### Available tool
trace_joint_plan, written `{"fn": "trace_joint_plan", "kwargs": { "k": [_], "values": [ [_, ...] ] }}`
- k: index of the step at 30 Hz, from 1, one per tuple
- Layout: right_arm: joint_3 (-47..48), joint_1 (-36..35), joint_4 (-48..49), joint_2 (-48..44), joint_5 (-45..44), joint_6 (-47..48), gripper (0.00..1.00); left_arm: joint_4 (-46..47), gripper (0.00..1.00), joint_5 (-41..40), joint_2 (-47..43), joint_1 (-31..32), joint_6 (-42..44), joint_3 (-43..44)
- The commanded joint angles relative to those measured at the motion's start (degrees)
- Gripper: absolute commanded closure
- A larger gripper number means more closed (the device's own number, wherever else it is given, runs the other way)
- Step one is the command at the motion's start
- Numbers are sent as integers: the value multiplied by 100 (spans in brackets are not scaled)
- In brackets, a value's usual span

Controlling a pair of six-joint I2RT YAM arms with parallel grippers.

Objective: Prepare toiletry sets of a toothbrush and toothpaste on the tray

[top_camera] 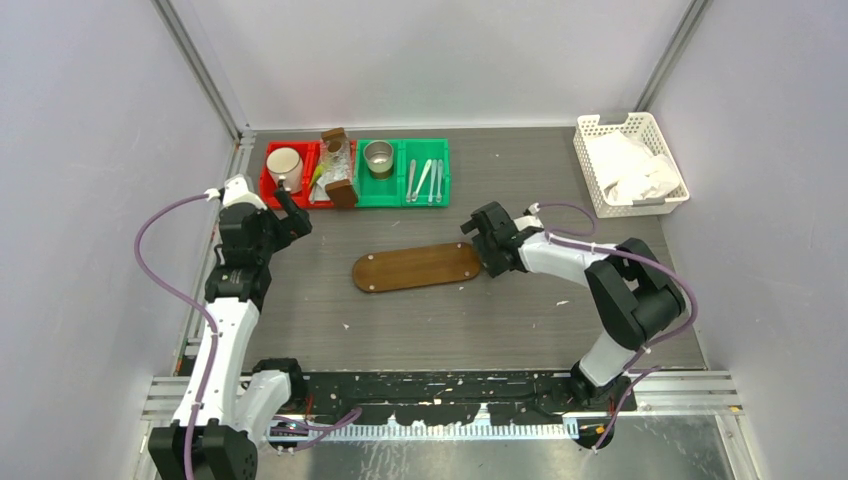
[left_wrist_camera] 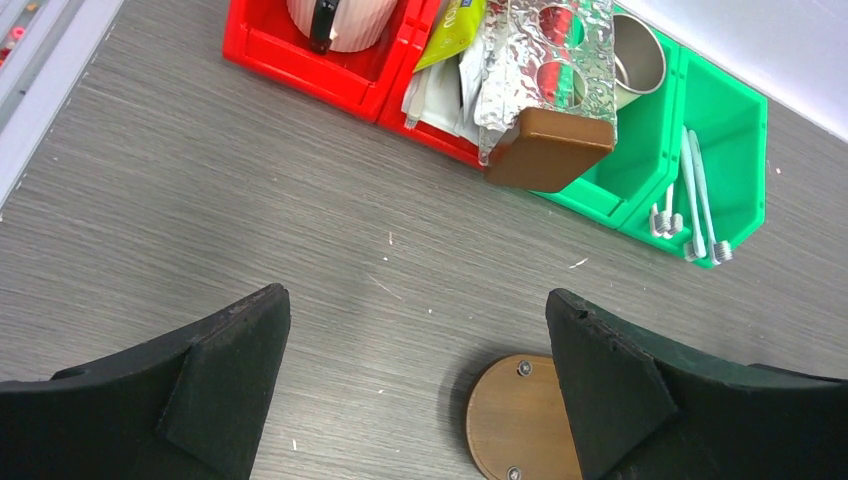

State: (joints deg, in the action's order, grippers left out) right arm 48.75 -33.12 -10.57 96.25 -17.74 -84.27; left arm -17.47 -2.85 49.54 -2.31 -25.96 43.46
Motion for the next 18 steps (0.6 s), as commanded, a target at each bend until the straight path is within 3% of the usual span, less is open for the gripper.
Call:
{"fn": "trace_joint_plan", "kwargs": {
  "k": [1,8,12,18],
  "values": [
    [-814,-376,-3736,1155,227,-302,0,252,0,65,-129,16,-49,-39],
    [-1145,-732,-3927,305,312,-879,0,177,0,28,-80,20,42,15],
    [-1331,-820,-4276,-632,281,-1309,0,240,0,51,-135,20,-33,-58],
    [-649,-821,-5012,-2351,-1196,-1119,1,351,0,142,-93,19,-98,-107]
  ]
}}
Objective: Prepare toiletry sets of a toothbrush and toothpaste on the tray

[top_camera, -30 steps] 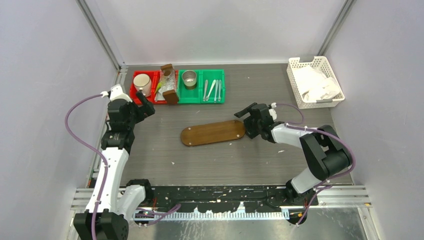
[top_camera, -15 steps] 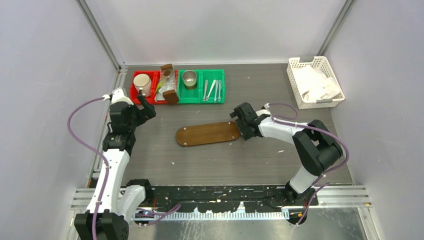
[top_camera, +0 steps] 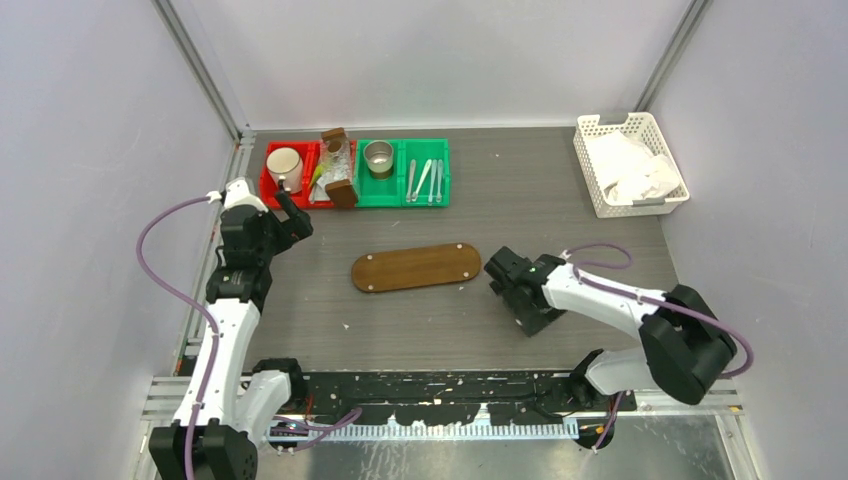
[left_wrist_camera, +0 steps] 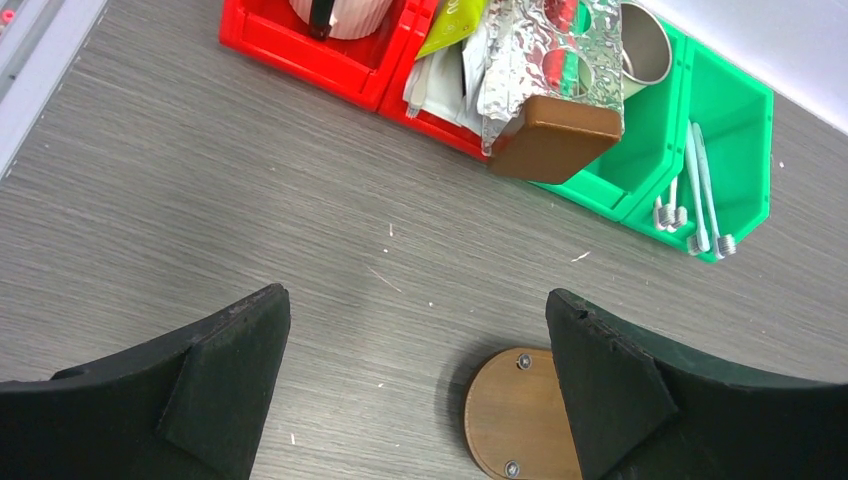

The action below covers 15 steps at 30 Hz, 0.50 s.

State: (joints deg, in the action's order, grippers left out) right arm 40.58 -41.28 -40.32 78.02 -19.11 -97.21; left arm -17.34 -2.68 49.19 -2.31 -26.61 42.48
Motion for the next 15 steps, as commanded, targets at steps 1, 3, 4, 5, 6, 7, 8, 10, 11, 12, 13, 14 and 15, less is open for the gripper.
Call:
{"fn": "trace_joint_plan", "kwargs": {
  "k": [1,3,4,5,6,7,8,10,11,12,13,14,15],
  "values": [
    [329,1,-1825,-701,-1200,622,0,370,0,133,-32,20,-49,-3],
    [665,55,-898,-898,-1328,2048,0,474,0,163,61,20,-61,5],
    [876,102,-177,-896,-1261,2745,0,512,0,171,117,20,-63,37],
    [1087,162,-81,-810,-1298,3174,3,497,0,140,191,20,-63,94],
    [1367,194,174,-662,-1256,3759,5,461,0,122,260,13,-43,173],
    [1710,248,359,-425,-1272,4253,6,432,0,125,346,11,-21,265],
    [2161,341,213,-55,-1352,4567,5,414,0,140,441,11,-9,348],
    [3110,514,332,759,-936,5443,7,311,0,107,708,3,-33,587],
    [3377,586,303,1251,-766,5724,10,213,0,75,869,2,-44,738],
    [3860,638,189,1686,-579,5952,14,107,0,13,1068,2,-45,907],
    [4242,667,223,2122,-417,6216,17,-5,0,-40,1260,2,-30,1069],
    [4705,677,205,2513,-388,6386,23,-109,0,-98,1429,2,42,1251],
    [5103,683,100,2873,-398,6510,34,-202,0,-153,1575,2,133,1402]
  ]
}}
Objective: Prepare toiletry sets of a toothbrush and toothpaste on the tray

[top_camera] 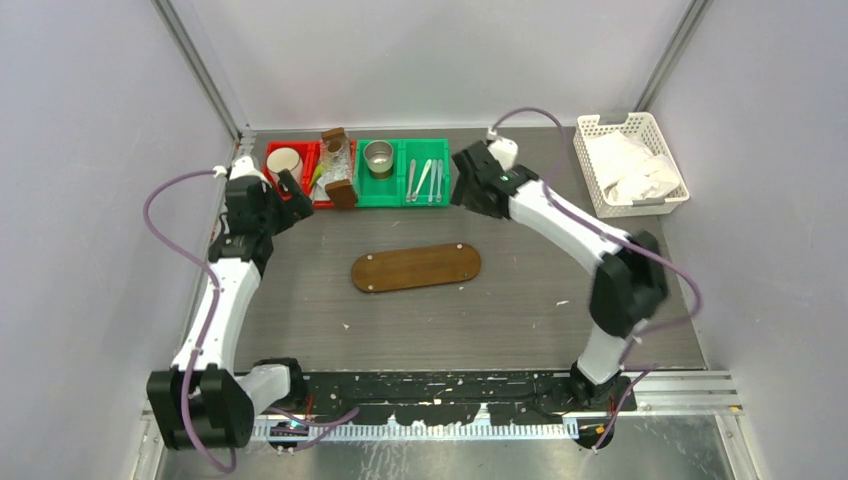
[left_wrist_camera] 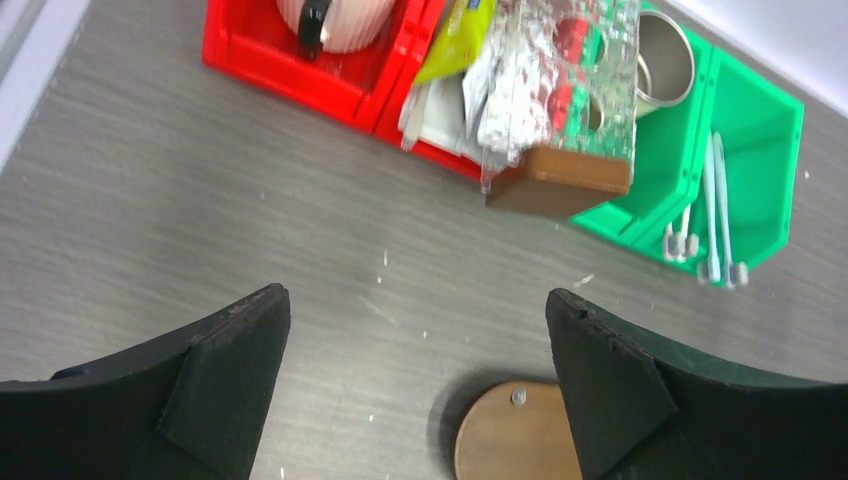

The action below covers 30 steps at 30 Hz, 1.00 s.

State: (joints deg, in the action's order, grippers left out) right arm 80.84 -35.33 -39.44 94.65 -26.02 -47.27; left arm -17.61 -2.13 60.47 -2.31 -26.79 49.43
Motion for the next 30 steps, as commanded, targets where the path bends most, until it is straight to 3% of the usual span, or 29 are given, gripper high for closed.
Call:
{"fn": "trace_joint_plan", "kwargs": {
  "k": [1,6,11,17,24,30],
  "values": [
    [1411,105,-44,1554,299,1626,39,-224,1,-291,538,2,250,825],
    [2751,186,-197,2709,239,2057,41,6,14,-1092,732,-84,516,1078],
    [3468,262,-283,3150,-84,2544,40,56,33,-1393,1150,-226,552,1431],
    [3541,541,196,3084,355,2849,35,543,35,-1662,1506,-234,514,1387],
    [4363,701,86,3719,1050,3059,36,880,35,-1782,1844,-244,491,1245],
    [3648,642,796,3250,1306,3133,36,1290,38,-1949,1530,-252,527,889]
  ]
}}
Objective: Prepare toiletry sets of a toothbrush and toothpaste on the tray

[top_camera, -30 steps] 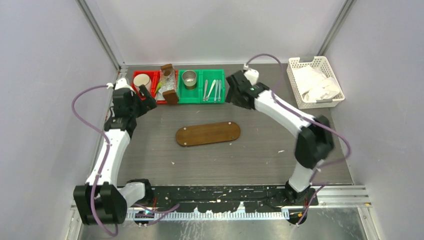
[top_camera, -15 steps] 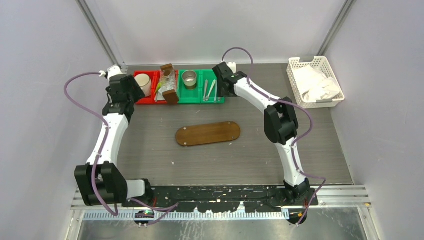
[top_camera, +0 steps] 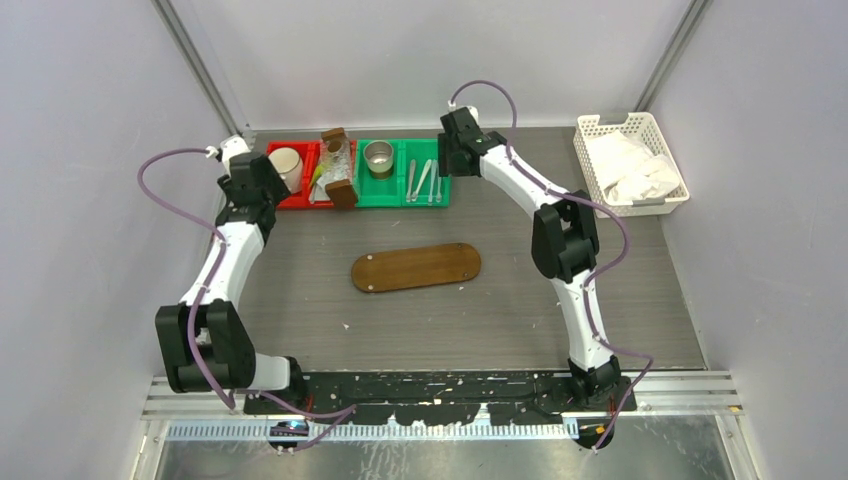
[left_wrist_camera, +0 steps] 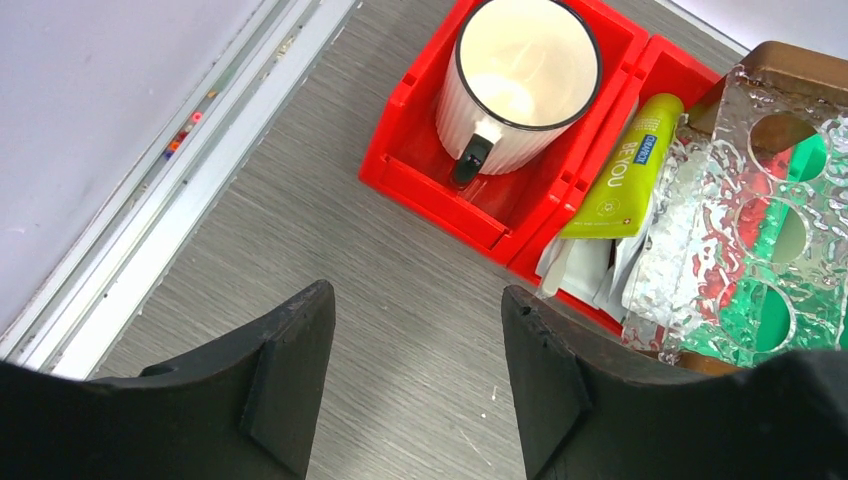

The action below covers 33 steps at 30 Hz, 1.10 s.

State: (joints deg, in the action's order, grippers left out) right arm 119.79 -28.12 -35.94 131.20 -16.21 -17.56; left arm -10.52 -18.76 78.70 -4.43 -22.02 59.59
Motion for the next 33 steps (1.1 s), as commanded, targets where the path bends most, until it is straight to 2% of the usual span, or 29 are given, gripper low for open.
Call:
{"fn": "trace_joint_plan", "kwargs": {
  "k": [1,5,12,26,27,28,31,33],
  "values": [
    [-206,-88,429,-388,436,184,36,575,38,-321,-270,-43,37,-124],
    [-94,-212,475,-311,450,300,35,551,35,-416,-320,-41,-23,-186],
    [777,-291,-218,314,121,228,37,404,27,-362,-542,-41,-230,-345],
    [747,-291,-251,525,-42,238,50,429,25,-163,-705,-41,-381,-647],
    [825,-293,-285,589,-71,240,54,428,25,-156,-714,-41,-382,-657],
    [936,-291,-324,650,-75,231,66,436,25,-148,-722,-47,-376,-671],
    [1080,-284,-402,774,-170,206,88,444,25,-136,-741,-41,-352,-706],
    [1026,-278,-392,731,-274,194,98,458,25,-151,-735,-41,-325,-736]
  ]
}}
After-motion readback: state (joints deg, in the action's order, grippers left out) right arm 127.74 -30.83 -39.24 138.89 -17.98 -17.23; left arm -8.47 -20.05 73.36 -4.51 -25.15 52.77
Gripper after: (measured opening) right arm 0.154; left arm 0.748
